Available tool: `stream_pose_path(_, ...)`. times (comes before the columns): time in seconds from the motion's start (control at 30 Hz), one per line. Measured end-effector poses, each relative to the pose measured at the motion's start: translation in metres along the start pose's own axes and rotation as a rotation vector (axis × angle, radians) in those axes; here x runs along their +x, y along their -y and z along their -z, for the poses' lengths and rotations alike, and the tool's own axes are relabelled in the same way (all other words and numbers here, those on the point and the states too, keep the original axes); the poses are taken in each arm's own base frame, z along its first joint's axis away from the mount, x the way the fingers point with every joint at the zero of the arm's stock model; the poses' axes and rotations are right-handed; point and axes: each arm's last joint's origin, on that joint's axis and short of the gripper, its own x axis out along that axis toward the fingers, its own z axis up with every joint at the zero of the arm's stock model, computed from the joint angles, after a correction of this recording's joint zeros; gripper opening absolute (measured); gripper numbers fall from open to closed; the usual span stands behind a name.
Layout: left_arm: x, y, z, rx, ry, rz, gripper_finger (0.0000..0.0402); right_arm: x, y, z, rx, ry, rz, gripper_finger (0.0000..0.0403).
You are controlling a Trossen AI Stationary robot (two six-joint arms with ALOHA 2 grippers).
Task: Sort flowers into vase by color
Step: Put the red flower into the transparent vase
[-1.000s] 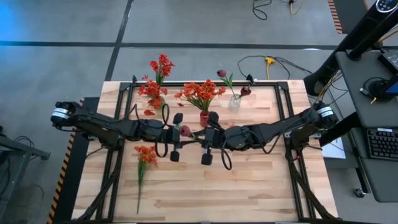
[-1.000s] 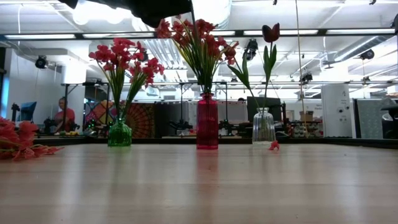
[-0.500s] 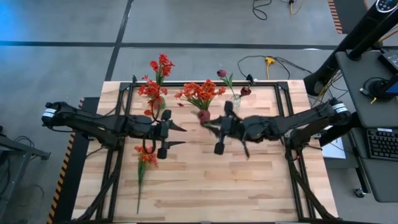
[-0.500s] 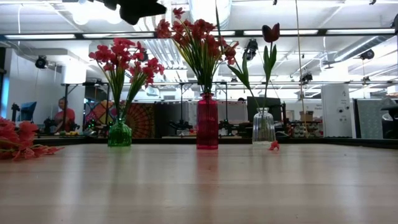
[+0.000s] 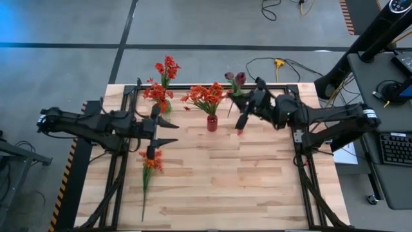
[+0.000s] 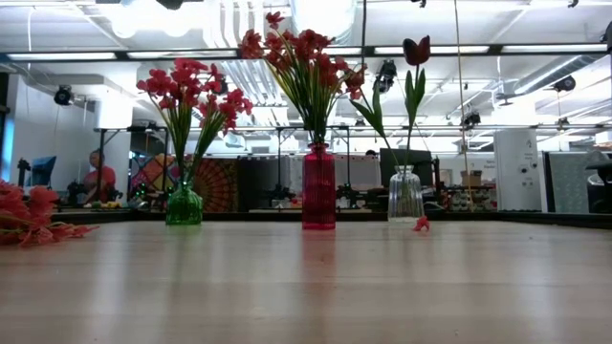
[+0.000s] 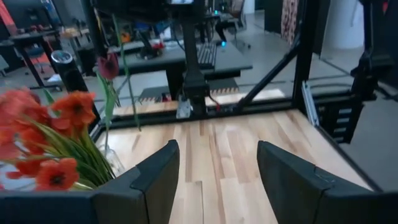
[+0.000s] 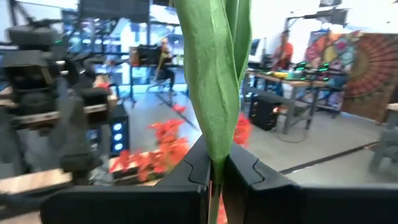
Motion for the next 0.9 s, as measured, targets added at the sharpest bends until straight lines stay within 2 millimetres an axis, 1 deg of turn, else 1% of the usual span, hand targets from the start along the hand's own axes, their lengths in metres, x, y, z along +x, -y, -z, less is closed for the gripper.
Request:
stream_pose_path(0.17, -0.011, -0.002, -0.003, -0.007, 0.020, -0.001, 0.0198, 0.004, 0.019, -0.014, -0.019, 0.040, 0.070, 0.0013)
stream_pose_path(0.27, -0.013, -0.002, -0.003, -0.010, 0.016, -0.001, 0.0198, 0.008, 0.030, -0.024, -0.032, 0.052, 0.139, 0.0013)
stream_pose_path(0.37, -0.014, -0.002, -0.002, -0.012, 0.007, 0.000, 0.0198, 0.011, 0.044, -0.028, -0.049, 0.046, 0.215, 0.0013)
stream_pose_path(0.57, -0.014, -0.002, 0.000, -0.011, -0.014, 0.001, 0.0198, 0.007, 0.075, -0.028, -0.056, 0.004, 0.321, 0.0013)
stream_pose_path(0.7, -0.014, -0.002, 0.001, -0.009, -0.024, 0.002, 0.0198, 0.003, 0.091, -0.017, -0.053, -0.029, 0.376, 0.0013)
stream_pose_path(0.9, -0.014, -0.002, 0.001, -0.008, -0.026, 0.002, 0.0198, -0.011, 0.114, -0.017, -0.040, -0.008, 0.467, 0.0013)
